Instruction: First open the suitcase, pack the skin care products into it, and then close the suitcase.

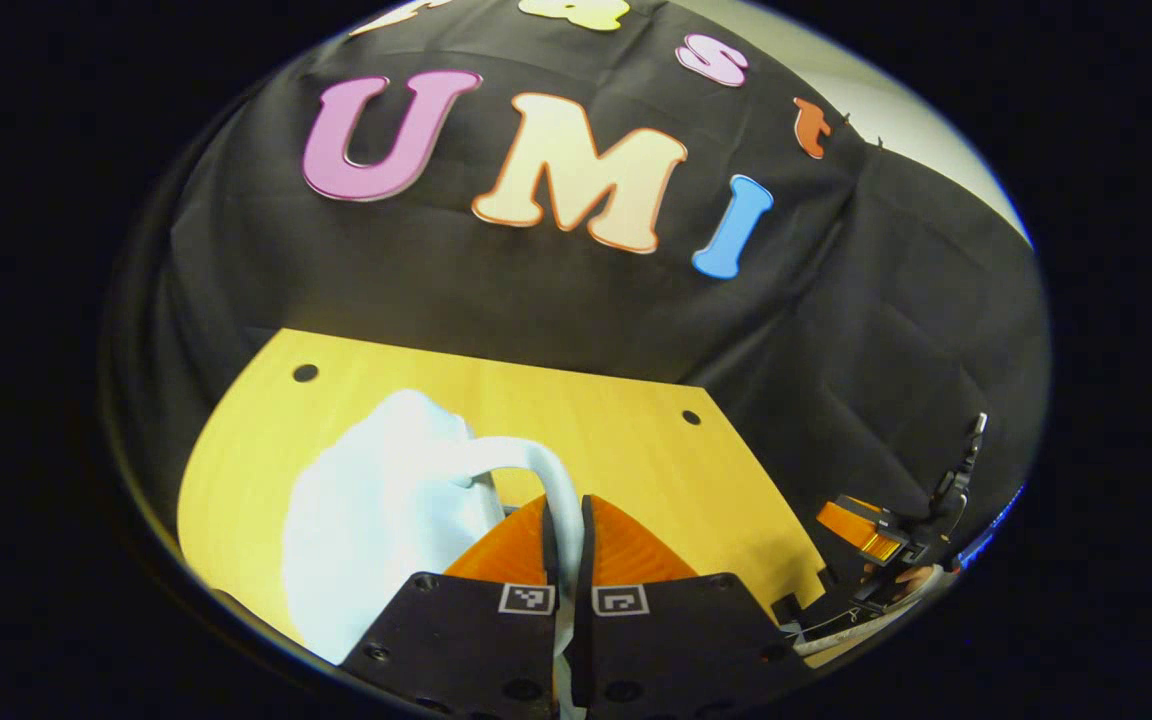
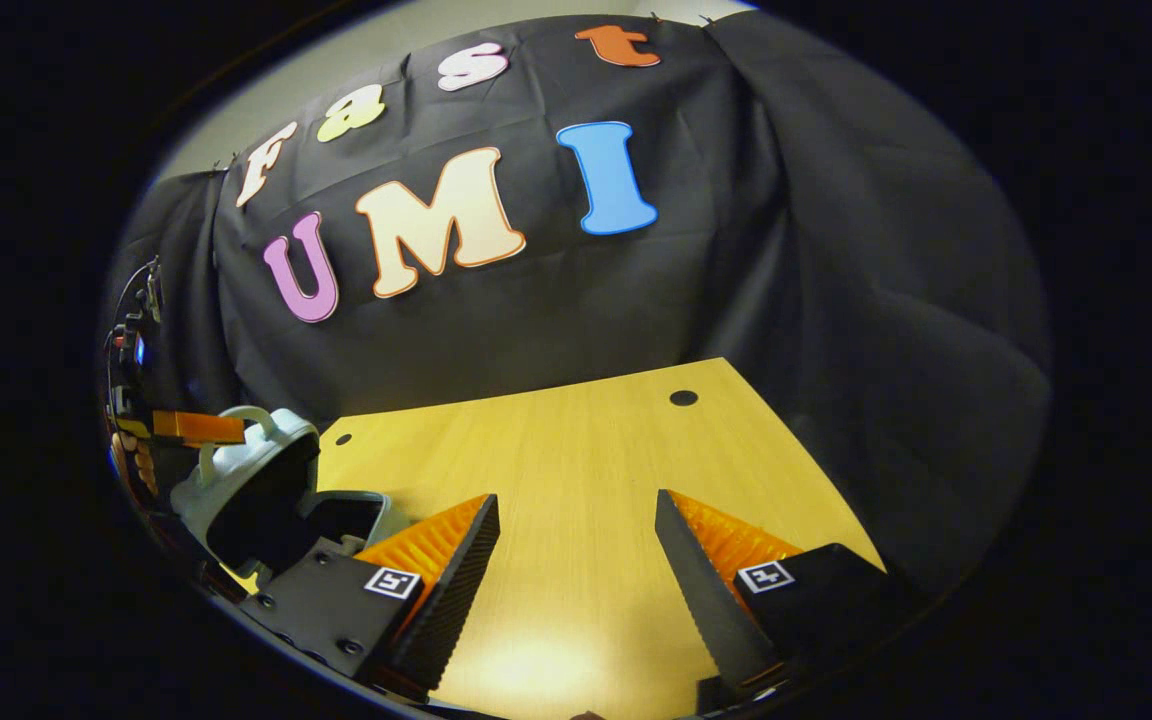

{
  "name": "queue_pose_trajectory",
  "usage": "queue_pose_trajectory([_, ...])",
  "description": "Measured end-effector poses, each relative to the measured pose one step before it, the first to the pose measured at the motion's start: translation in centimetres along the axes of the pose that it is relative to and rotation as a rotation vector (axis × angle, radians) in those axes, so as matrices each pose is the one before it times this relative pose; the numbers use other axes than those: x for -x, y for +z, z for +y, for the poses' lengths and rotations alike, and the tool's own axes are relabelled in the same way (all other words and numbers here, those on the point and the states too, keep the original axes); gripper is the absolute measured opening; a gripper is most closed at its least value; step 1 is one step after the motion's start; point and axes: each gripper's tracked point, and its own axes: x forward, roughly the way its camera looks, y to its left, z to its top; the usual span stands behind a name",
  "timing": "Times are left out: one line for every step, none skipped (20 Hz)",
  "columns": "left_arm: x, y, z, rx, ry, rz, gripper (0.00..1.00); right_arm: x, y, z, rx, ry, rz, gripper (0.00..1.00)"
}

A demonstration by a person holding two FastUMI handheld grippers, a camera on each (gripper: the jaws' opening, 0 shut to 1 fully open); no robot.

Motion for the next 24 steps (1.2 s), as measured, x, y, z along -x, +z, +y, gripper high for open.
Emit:
queue_pose_trajectory([-1.199,-1.435,-1.057,0.01143,-0.02769,0.03263,0.00,0.279,0.179,-0.497,0.00332,-0.01552,-0.00153,0.99])
queue_pose_trajectory([-0.928,-1.197,-0.615,0.00617,-0.01605,0.02091,0.00,0.194,0.118,-0.574,0.00106,-0.01599,-0.00552,0.99])
queue_pose_trajectory([-0.725,-1.215,-0.493,0.00272,-0.00951,0.02001,0.00,0.216,0.223,-0.619,-0.00227,-0.01560,-0.00947,0.99])
queue_pose_trajectory([-0.718,-1.235,-0.356,-0.00168,-0.01117,0.02658,0.00,0.220,0.144,-0.522,-0.00416,-0.01435,-0.00854,0.99])
queue_pose_trajectory([-0.970,-0.881,-0.157,0.00012,-0.00368,0.01983,0.00,0.428,0.113,-0.409,-0.00179,-0.01098,-0.00278,0.99])
queue_pose_trajectory([-0.708,-1.065,-0.190,-0.00449,-0.00005,0.01988,0.00,0.489,-0.044,-0.537,-0.00344,-0.01349,0.00039,0.99])
queue_pose_trajectory([-1.590,-1.658,-0.115,-0.00959,0.00244,0.03176,0.00,0.370,0.002,-0.445,-0.00091,-0.01199,-0.00154,0.99])
queue_pose_trajectory([-0.782,-0.948,-0.134,-0.01258,0.00411,0.02022,0.00,0.308,0.028,-0.424,0.00406,-0.01423,-0.00241,0.99])
queue_pose_trajectory([-1.364,-2.014,-0.052,-0.04906,0.03205,0.03397,0.00,0.565,0.149,-0.548,0.00578,-0.01403,0.00019,0.99])
queue_pose_trajectory([-0.977,-0.632,0.411,-0.02634,0.01976,0.01064,0.00,0.255,0.114,-0.384,0.00215,-0.00744,0.00055,0.99])
queue_pose_trajectory([-0.765,-0.712,0.215,-0.02318,0.02003,0.00616,0.00,0.261,0.181,-0.321,0.00124,-0.00619,-0.00112,0.97])
queue_pose_trajectory([-0.648,-0.722,-0.182,-0.03067,0.01939,0.00431,0.00,0.203,0.164,-0.265,0.00002,-0.00419,-0.00468,0.99])
queue_pose_trajectory([-0.400,-0.151,-0.024,-0.02845,0.04074,-0.01162,0.02,0.325,0.505,-0.182,-0.00127,0.00093,-0.01079,0.99])
queue_pose_trajectory([-0.300,0.139,-0.205,-0.00634,0.04414,-0.03164,0.09,0.412,0.582,-0.112,0.00004,0.00487,-0.01562,0.99])
queue_pose_trajectory([0.094,0.699,-0.942,0.01014,0.02578,-0.04666,0.13,0.229,0.656,-0.122,0.00305,0.00647,-0.01791,0.99])
queue_pose_trajectory([0.377,0.244,-1.230,-0.00667,0.01968,-0.04100,0.42,0.417,0.520,-0.203,0.00858,0.00721,-0.01584,0.99])
queue_pose_trajectory([0.740,1.253,-0.829,-0.02269,0.05075,-0.06646,0.71,0.478,0.739,-0.017,0.00753,0.01484,-0.02335,0.99])
queue_pose_trajectory([1.131,2.134,-0.697,-0.03047,0.04113,-0.09202,1.00,0.545,1.071,0.214,0.00602,0.01936,-0.03136,0.99])
queue_pose_trajectory([1.220,2.594,-0.584,-0.03985,0.03903,-0.08652,0.96,0.520,0.915,0.191,0.00849,0.02067,-0.02923,0.99])
queue_pose_trajectory([0.827,2.585,-0.593,-0.04134,0.04632,-0.07508,0.94,0.322,0.877,-0.063,0.00848,0.01554,-0.02987,0.99])
queue_pose_trajectory([0.994,2.929,-0.447,-0.04241,0.03888,-0.08258,0.94,0.265,0.973,0.105,0.00857,0.02199,-0.03021,0.99])
queue_pose_trajectory([0.769,2.764,-0.312,-0.03914,0.03541,-0.06176,0.94,0.269,0.820,0.125,0.00984,0.02026,-0.02492,0.99])
queue_pose_trajectory([0.616,2.664,-0.174,-0.01690,0.02685,-0.06686,0.95,0.216,1.062,0.179,0.01454,0.01769,-0.03270,0.97])
queue_pose_trajectory([0.709,2.029,-0.526,0.00488,0.01320,-0.04187,0.94,0.037,1.244,0.219,0.01759,0.01095,-0.03842,0.99])
